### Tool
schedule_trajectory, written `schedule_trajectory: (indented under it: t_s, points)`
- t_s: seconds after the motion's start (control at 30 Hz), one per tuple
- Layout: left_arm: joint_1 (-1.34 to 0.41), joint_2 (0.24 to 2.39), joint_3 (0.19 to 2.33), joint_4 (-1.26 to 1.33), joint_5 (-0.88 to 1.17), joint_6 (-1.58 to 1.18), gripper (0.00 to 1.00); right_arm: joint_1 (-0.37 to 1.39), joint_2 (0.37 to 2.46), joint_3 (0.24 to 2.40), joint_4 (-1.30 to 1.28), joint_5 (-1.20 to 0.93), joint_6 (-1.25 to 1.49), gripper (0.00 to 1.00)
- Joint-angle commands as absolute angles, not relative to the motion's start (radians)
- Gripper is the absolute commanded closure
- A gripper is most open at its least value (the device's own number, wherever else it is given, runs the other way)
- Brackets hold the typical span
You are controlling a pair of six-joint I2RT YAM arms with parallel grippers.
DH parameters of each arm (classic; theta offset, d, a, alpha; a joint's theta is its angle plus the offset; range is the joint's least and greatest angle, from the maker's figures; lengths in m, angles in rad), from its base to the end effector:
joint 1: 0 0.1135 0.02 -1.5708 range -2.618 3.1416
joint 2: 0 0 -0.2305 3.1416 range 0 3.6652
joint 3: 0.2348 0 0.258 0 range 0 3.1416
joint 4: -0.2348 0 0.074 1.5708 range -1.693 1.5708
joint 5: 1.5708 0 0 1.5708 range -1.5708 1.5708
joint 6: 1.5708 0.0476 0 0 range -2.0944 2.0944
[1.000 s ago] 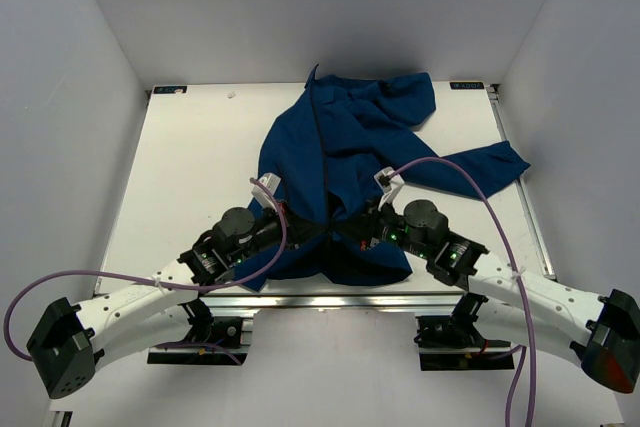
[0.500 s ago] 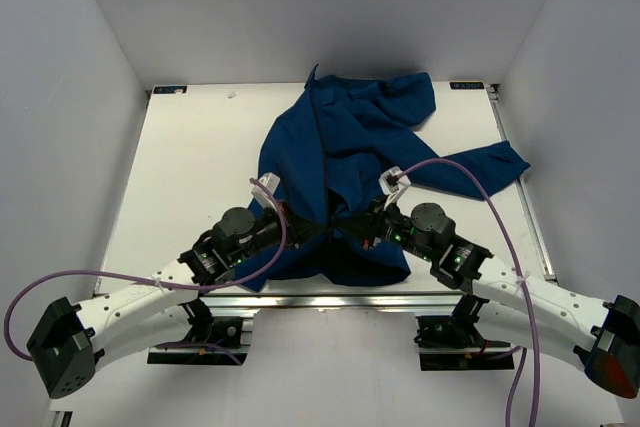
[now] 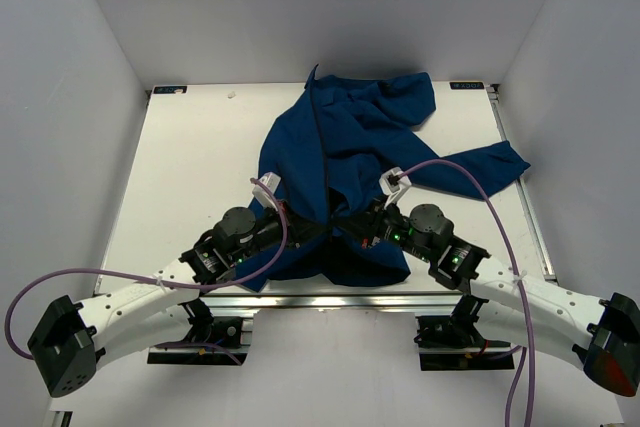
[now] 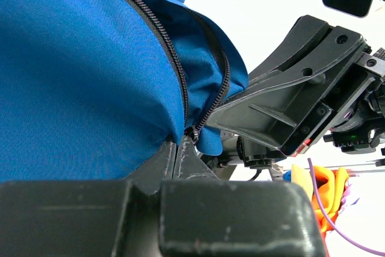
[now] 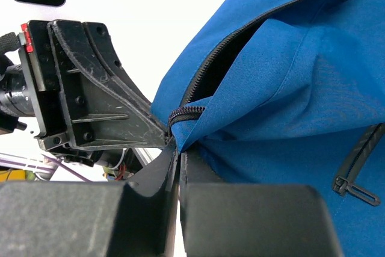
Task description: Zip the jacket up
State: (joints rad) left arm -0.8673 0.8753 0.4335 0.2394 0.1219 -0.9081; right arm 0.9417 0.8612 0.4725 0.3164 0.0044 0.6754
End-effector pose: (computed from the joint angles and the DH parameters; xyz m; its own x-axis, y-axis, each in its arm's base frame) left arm 0.1531 -0.1895 0.2131 -0.7375 -0.3402 -0.5834 0.4106 0.4600 -0.7873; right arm 0.1450 0.1988 0.2400 -0.5371 0.3245 -0.7786 -0.6024 0.4985 0.6233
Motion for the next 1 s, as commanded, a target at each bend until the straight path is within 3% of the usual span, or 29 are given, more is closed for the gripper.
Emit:
schedule_trajectory:
  t_s: [0.0, 0.97]
  points:
    - [-0.871, 0.844, 0.430, 0.267, 0.135, -0.919, 1.00, 0.937, 0.839, 0.474, 0.351, 0.041, 0.689, 1.00]
    - [-0.871, 0.844, 0.426, 0.295, 0.155, -0.916, 1.00, 0.939, 0.813, 0.436, 0.402, -0.066, 0.676, 1.00]
